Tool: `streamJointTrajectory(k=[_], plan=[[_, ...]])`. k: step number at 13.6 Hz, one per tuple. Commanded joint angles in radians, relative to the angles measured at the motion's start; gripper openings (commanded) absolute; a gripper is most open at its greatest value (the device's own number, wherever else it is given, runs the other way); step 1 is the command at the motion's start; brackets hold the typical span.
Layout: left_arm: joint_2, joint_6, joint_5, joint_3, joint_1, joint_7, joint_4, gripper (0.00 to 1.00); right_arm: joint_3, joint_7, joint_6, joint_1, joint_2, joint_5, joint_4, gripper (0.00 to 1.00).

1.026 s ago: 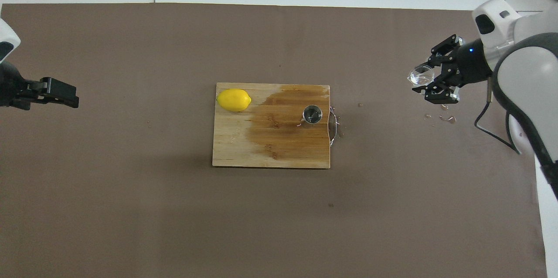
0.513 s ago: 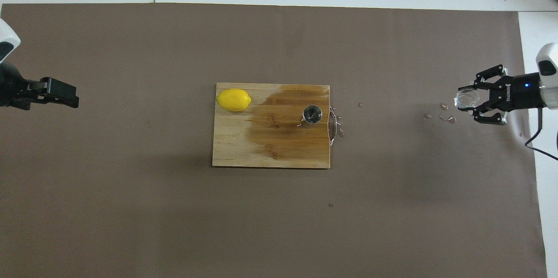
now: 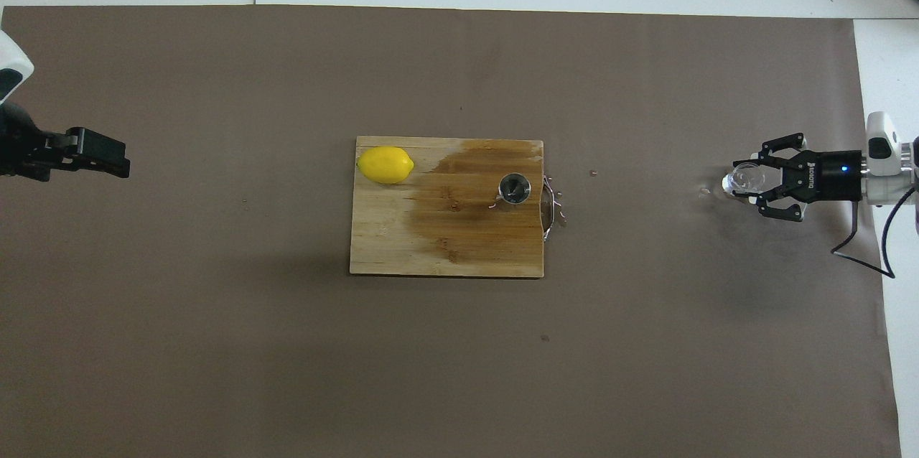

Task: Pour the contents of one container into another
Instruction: 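Carry the emptied glass with the right gripper away from the board, then lower the glass onto the table and open the right gripper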

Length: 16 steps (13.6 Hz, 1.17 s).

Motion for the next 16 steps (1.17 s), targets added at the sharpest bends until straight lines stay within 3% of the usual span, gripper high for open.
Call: streamJointTrajectory(k=[1,7,11,14,16], plan=[[-0.025,-0.008,0.01,-0.002,0.006,0.001,-0.022,1.0,0.013,-0.061,-0.045,-0.018,-0.014,0.027,-0.022,0.07],[-0.025,-0.008,0.01,-0.004,0.006,0.001,-0.022,1.0,0.01,-0.117,-0.048,-0.027,-0.027,0.015,-0.065,0.14],[-0.025,-0.008,0.01,-0.002,0.006,0.001,-0.022,1.0,0.01,-0.134,-0.038,-0.03,-0.027,0.015,-0.071,0.29],[-0.025,-0.008,0.01,-0.002,0.006,0.0,-0.022,1.0,0.01,-0.147,-0.035,-0.03,-0.027,0.015,-0.071,0.5],[-0.025,-0.008,0.01,-0.004,0.006,0.001,-0.022,1.0,0.009,-0.147,-0.035,-0.029,-0.027,0.015,-0.072,0.52]])
